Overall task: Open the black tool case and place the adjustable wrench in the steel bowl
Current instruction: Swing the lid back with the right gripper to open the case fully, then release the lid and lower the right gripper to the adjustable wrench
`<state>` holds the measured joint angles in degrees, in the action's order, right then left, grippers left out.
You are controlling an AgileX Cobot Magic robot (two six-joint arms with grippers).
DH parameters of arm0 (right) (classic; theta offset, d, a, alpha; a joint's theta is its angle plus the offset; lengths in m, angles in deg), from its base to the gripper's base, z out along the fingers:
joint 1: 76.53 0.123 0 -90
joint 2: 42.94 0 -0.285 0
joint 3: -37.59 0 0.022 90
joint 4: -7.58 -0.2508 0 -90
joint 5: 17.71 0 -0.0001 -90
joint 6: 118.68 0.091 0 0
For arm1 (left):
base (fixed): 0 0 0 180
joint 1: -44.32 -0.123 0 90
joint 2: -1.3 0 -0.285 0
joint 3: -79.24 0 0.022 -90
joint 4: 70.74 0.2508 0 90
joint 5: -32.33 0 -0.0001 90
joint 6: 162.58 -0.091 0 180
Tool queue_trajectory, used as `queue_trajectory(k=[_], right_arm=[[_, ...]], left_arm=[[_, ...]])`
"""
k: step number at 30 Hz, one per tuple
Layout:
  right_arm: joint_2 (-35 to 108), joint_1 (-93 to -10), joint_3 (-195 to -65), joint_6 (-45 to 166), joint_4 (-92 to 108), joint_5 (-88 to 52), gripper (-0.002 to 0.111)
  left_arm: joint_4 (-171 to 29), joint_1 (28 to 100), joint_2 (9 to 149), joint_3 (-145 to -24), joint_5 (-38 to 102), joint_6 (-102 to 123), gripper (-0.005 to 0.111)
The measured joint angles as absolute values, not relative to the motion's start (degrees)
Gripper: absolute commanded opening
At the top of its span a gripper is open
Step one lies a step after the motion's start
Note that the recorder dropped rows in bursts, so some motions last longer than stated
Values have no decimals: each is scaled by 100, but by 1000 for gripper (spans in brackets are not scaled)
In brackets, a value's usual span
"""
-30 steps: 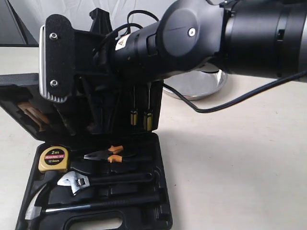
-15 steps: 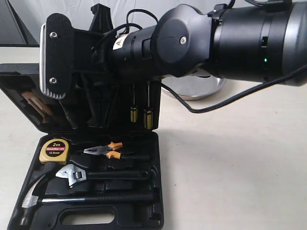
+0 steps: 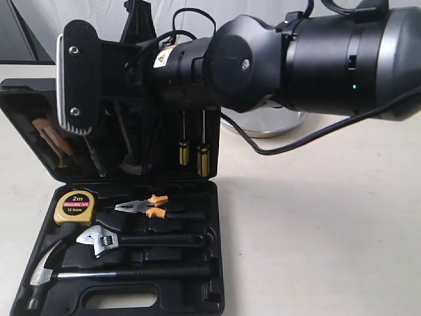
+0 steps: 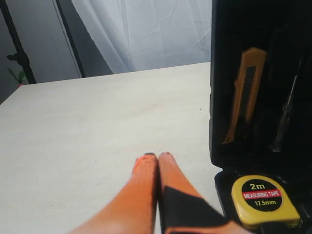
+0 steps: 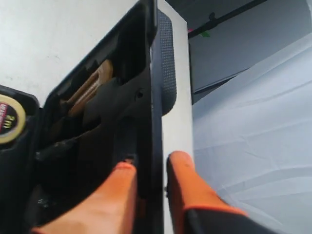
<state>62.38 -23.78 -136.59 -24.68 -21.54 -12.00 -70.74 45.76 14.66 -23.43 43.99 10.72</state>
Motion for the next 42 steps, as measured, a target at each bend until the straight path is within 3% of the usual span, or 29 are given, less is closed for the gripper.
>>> queue_trajectory(k=[3, 16, 18, 25, 33, 42], right_arm=[[6199, -2378, -13672, -2506, -2135, -1648, 48], [6134, -2378, -13672, -2531, -2491, -1872, 47], [6081, -2378, -13672, -2531, -2632, -1810, 44], [6038, -2378, -13672, -2531, -2775, -1240, -1], [6334, -2378, -13672, -949, -3473, 165, -1], [7982, -2378, -14547, -183, -4333, 2088, -1]], left_arm=[[-7074, 4576, 1466, -2343, 4399, 1072, 0], [-7074, 4576, 1466, -2343, 4399, 1072, 0], [-7074, 4576, 1466, -2343, 4399, 1072, 0], [-7074, 4576, 1466, -2343, 4399, 1072, 0], [-7074, 4576, 1466, -2343, 4399, 1072, 0], [-7074, 4576, 1466, -2343, 4399, 1072, 0]])
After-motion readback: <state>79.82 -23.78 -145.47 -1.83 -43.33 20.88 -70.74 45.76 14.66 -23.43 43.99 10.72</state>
